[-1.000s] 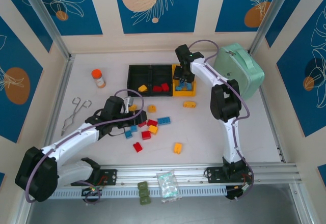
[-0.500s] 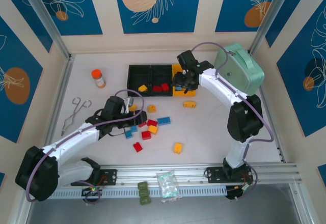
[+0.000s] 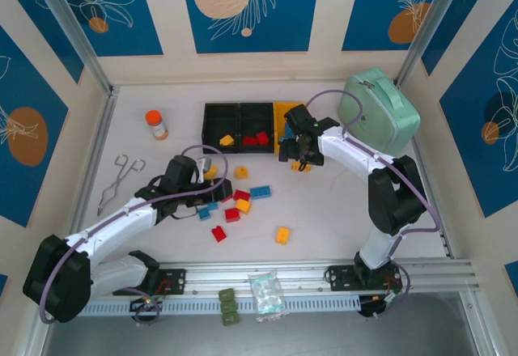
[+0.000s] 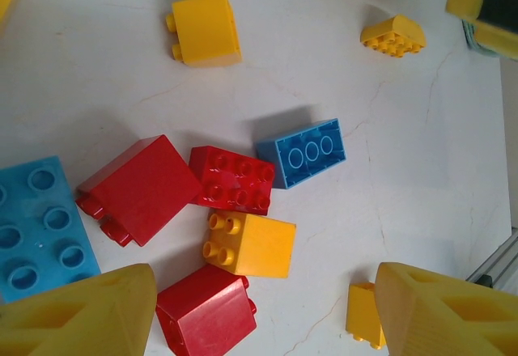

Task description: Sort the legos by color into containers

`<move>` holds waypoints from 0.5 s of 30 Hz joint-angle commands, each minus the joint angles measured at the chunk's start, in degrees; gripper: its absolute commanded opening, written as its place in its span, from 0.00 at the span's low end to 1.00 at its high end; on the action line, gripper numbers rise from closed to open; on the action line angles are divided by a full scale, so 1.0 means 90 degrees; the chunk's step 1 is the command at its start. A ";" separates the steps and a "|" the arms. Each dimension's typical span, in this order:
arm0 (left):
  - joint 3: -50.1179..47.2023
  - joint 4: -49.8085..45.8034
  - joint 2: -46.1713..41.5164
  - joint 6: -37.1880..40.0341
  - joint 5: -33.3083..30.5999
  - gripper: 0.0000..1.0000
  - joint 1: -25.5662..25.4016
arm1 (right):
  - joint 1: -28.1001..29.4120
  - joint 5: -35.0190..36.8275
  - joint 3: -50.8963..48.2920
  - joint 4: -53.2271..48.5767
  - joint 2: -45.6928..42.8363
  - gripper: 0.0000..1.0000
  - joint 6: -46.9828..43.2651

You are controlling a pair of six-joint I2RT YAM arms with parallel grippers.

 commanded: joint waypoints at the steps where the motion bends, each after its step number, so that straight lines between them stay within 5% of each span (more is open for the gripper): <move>1: -0.0068 0.0033 -0.0071 -0.0077 -0.0025 0.71 -0.0095 | -0.0108 0.0113 -0.0187 0.0282 0.0011 0.85 0.0054; 15: -0.0106 0.0274 0.0085 -0.0136 -0.0030 0.71 -0.0244 | -0.0358 0.0014 -0.0187 0.0731 0.0909 0.84 -0.0003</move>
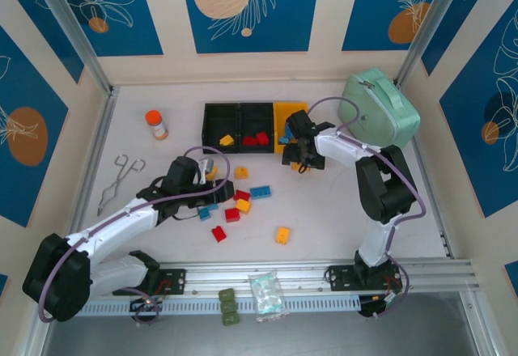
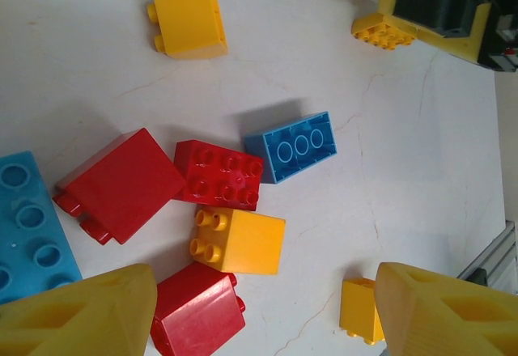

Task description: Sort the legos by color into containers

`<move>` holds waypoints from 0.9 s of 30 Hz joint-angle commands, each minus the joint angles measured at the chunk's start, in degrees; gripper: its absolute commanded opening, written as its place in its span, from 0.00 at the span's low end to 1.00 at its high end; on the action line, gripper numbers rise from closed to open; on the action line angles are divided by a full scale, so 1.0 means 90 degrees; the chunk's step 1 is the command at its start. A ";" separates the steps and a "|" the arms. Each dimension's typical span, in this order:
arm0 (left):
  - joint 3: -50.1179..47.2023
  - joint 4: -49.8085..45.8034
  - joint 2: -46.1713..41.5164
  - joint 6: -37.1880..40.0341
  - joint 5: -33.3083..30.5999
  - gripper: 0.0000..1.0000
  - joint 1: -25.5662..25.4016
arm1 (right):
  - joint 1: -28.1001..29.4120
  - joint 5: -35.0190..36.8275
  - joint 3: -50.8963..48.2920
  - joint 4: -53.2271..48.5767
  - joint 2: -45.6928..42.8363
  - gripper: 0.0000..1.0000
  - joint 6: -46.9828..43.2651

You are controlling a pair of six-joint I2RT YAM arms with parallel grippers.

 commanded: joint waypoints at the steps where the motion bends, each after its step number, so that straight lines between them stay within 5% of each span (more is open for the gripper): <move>1: -0.0073 0.0129 0.0061 -0.0036 -0.0039 0.71 -0.0091 | -0.0086 -0.0058 0.0036 0.0118 0.0197 0.83 0.0008; 16: -0.0022 0.0207 0.0100 -0.0007 -0.0023 0.71 -0.0117 | -0.0044 -0.0356 -0.0100 0.0054 0.0129 0.51 0.0022; 21: -0.0026 0.0125 -0.0057 -0.0083 -0.0201 0.71 -0.0109 | 0.0240 -0.0321 -0.0108 -0.0177 -0.0428 0.49 0.0002; 27: -0.0191 -0.0548 -0.0670 -0.0387 -0.1311 0.72 -0.0053 | 0.0701 -0.0315 0.0541 -0.0505 -0.0750 0.48 -0.0087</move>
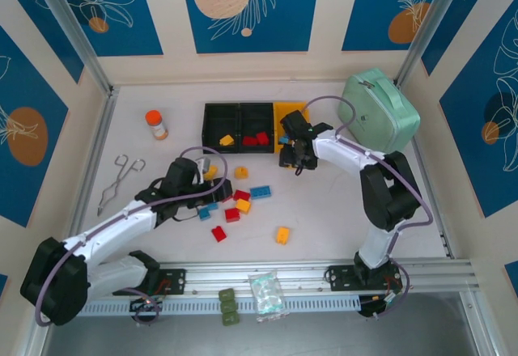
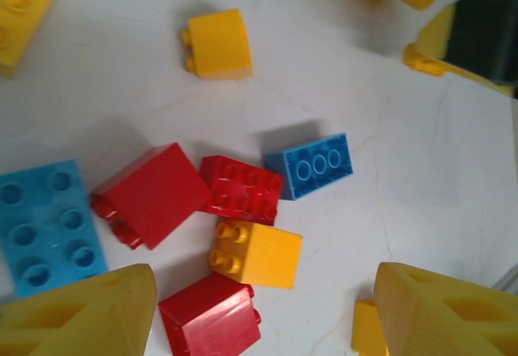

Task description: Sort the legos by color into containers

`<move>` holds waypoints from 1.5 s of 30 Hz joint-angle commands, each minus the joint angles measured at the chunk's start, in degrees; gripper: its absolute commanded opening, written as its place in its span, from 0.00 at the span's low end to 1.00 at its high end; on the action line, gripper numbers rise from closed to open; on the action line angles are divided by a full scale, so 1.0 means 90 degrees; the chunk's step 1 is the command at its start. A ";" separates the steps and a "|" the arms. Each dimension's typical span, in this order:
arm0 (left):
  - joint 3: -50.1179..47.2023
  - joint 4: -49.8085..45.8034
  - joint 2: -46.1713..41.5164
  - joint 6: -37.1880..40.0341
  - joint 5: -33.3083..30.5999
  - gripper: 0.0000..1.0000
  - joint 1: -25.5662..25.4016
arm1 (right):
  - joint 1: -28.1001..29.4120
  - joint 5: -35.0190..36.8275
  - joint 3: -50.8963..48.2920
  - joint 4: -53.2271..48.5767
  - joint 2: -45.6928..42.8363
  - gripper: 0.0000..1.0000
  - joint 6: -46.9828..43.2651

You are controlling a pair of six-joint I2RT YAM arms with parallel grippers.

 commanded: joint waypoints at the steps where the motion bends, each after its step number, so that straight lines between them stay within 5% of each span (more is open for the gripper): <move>1: -0.0118 -0.0594 -0.0511 -0.0234 -0.0854 0.72 0.0010 | 0.0234 -0.0150 0.0579 -0.0254 -0.0183 0.48 -0.0102; 5: -0.0102 -0.1300 -0.1029 -0.0228 -0.1302 0.72 0.0256 | 0.0512 -0.0250 0.1498 -0.0426 0.0249 0.48 -0.0198; 17: 0.0277 -0.1719 -0.1091 0.0335 -0.0570 0.72 0.1452 | 0.1033 -0.0594 0.5132 -0.1303 0.2525 0.48 -0.0395; 29: 0.0345 -0.1567 -0.1025 0.0457 -0.0155 0.72 0.1918 | 0.1138 -0.1345 0.8454 -0.2047 0.4802 0.48 -0.0048; 41: 0.0050 -0.1484 -0.1181 0.0331 -0.0008 0.72 0.1967 | 0.1149 -0.1640 0.8717 -0.1479 0.5417 0.50 0.0102; 45: 0.0010 -0.1520 -0.1247 0.0329 -0.0018 0.72 0.1969 | 0.1161 -0.1592 0.8791 -0.1451 0.5506 0.61 0.0151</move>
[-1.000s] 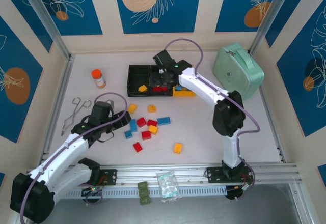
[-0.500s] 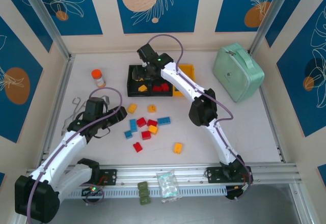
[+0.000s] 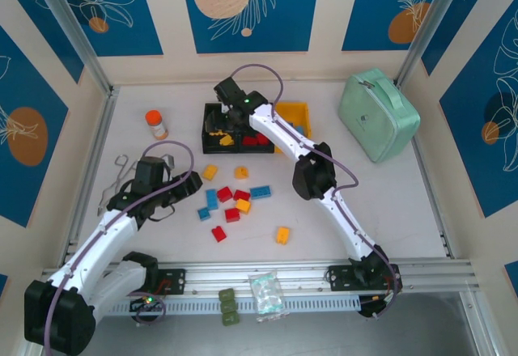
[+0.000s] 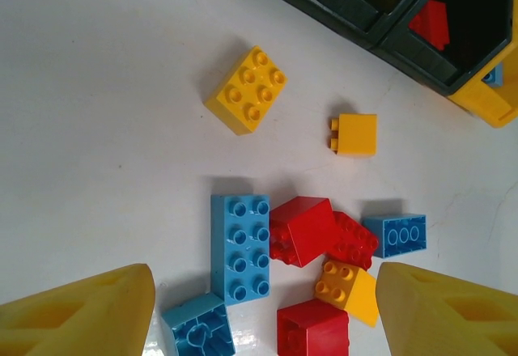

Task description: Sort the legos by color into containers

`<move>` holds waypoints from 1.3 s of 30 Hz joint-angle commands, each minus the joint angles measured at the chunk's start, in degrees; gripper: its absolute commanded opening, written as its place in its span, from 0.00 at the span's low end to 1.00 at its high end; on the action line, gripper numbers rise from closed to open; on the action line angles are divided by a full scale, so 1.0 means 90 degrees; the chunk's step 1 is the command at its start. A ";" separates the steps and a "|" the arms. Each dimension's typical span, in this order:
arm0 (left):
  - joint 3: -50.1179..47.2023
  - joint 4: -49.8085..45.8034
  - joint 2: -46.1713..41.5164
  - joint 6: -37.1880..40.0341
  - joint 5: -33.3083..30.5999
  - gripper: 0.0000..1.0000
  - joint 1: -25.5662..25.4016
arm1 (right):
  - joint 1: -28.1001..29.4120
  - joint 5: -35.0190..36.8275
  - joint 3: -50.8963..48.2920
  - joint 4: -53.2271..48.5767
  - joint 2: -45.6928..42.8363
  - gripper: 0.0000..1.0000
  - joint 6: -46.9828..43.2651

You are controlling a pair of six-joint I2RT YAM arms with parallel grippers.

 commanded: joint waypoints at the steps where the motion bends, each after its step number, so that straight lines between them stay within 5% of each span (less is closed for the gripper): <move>1: -0.0089 0.0038 -0.0151 -0.0009 0.0113 0.72 0.0085 | 0.0044 -0.0115 0.0239 0.0083 0.0149 0.63 0.0109; 9: -0.0119 0.0089 -0.0154 -0.0053 0.0179 0.72 0.0080 | 0.0029 -0.0010 0.0368 0.0006 -0.0020 0.73 -0.0020; 18: -0.0221 0.0153 -0.0163 -0.0041 0.0479 0.73 0.0073 | 0.0134 0.0242 -0.0338 -0.0011 -0.1031 0.72 -0.0346; 30: -0.0212 -0.0123 -0.0026 0.0246 0.0930 0.72 0.0060 | 0.0279 0.0288 -0.5777 0.1906 -0.4711 0.70 -0.0335; 39: -0.0172 -0.0710 0.0090 0.0295 0.0764 0.70 -0.0173 | 0.0196 0.0270 -0.8658 0.2427 -0.6732 0.69 -0.0007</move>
